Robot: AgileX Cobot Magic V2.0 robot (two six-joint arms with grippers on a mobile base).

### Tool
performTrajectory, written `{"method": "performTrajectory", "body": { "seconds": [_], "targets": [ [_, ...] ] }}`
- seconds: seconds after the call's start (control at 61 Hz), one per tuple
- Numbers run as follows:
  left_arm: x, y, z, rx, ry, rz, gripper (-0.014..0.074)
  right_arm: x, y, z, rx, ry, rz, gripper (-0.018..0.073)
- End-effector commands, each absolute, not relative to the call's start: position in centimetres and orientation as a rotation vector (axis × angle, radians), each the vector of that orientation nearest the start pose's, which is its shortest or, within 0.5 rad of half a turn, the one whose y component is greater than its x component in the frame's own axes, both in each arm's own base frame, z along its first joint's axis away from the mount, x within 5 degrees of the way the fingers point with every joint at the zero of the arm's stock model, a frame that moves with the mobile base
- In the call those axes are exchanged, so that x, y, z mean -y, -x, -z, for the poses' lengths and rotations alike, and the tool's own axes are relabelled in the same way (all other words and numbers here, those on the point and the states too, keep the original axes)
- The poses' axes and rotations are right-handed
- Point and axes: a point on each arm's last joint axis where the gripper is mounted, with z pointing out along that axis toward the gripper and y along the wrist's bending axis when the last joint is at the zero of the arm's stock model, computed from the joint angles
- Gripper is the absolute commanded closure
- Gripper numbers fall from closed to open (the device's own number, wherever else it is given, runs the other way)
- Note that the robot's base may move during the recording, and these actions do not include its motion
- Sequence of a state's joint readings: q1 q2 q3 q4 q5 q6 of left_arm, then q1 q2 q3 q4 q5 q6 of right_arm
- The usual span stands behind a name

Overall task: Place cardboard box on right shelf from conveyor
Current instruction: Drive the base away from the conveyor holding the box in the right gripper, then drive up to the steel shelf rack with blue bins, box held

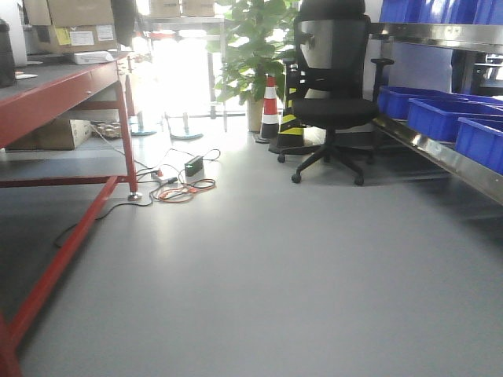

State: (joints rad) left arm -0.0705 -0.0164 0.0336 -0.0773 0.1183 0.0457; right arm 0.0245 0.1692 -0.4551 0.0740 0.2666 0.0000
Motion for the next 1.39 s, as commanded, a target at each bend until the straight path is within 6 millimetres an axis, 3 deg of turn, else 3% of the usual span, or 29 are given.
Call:
{"method": "performTrajectory", "body": {
  "seconds": [0.0,1.377],
  "targets": [
    [0.43,-5.62,-19.80,-1.535,-0.028,0.088,0.0713,-0.18,-4.09,-34.76,-1.342,-0.027,-0.084,0.0491],
    [0.43,-5.62,-19.80,-1.535,-0.028,0.088,0.0713,-0.18,-4.09,-34.76,-1.342,-0.027,-0.084,0.0491]
  ]
}}
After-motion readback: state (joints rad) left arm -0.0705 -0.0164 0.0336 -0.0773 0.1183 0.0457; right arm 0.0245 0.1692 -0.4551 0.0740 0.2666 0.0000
